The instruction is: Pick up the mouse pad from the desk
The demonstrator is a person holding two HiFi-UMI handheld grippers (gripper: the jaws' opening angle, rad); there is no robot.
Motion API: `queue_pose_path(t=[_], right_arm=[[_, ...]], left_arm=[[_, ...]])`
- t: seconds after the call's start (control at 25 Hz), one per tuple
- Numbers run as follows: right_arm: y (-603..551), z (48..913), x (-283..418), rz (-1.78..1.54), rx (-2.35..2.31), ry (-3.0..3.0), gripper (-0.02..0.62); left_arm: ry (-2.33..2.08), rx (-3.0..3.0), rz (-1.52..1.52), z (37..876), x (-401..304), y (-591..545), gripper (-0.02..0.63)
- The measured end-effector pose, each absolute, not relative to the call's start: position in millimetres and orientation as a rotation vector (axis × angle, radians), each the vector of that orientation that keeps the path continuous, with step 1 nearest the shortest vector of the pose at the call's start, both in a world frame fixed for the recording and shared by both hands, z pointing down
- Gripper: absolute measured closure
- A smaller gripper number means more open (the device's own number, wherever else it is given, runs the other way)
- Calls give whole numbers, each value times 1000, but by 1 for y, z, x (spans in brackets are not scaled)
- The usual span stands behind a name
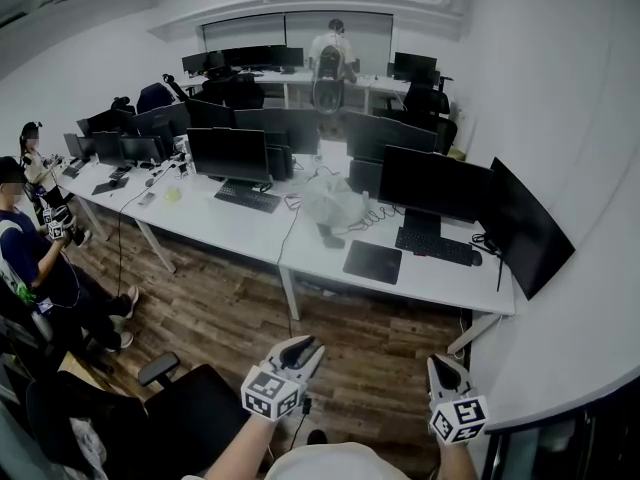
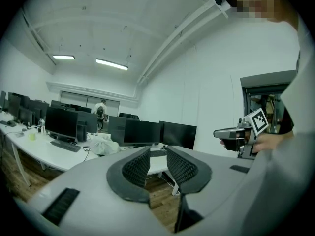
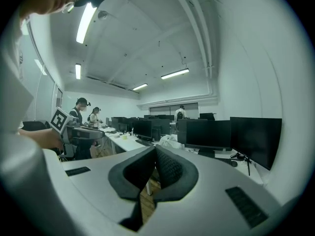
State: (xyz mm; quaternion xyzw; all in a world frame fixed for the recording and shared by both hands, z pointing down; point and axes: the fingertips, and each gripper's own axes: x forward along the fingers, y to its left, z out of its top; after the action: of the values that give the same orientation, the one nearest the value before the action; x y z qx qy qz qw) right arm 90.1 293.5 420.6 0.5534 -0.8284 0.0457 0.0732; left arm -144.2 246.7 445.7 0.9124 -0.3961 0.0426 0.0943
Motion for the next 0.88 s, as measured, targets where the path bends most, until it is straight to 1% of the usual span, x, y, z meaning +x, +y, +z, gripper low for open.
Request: queue_pose_path(t=[0.08, 0.24, 0.4, 0.56, 0.88], right_arm=[[292, 423, 90, 143, 1674, -2474, 583], [289, 426, 85, 146, 1690, -2458, 583], [285, 428, 80, 150, 1701, -2443, 583], [281, 431, 74, 150, 1713, -2423, 583], [274, 439, 58, 162, 1747, -2390, 583]], left_arm=[[-1160, 2714, 159, 450, -143, 245, 428], [-1132, 2720, 200, 458, -145, 240, 350], [-1108, 2717, 211, 464, -147, 233, 313], [-1084, 2716, 206, 469, -152, 226, 293], [-1035, 2719, 222, 482, -167, 216, 293]])
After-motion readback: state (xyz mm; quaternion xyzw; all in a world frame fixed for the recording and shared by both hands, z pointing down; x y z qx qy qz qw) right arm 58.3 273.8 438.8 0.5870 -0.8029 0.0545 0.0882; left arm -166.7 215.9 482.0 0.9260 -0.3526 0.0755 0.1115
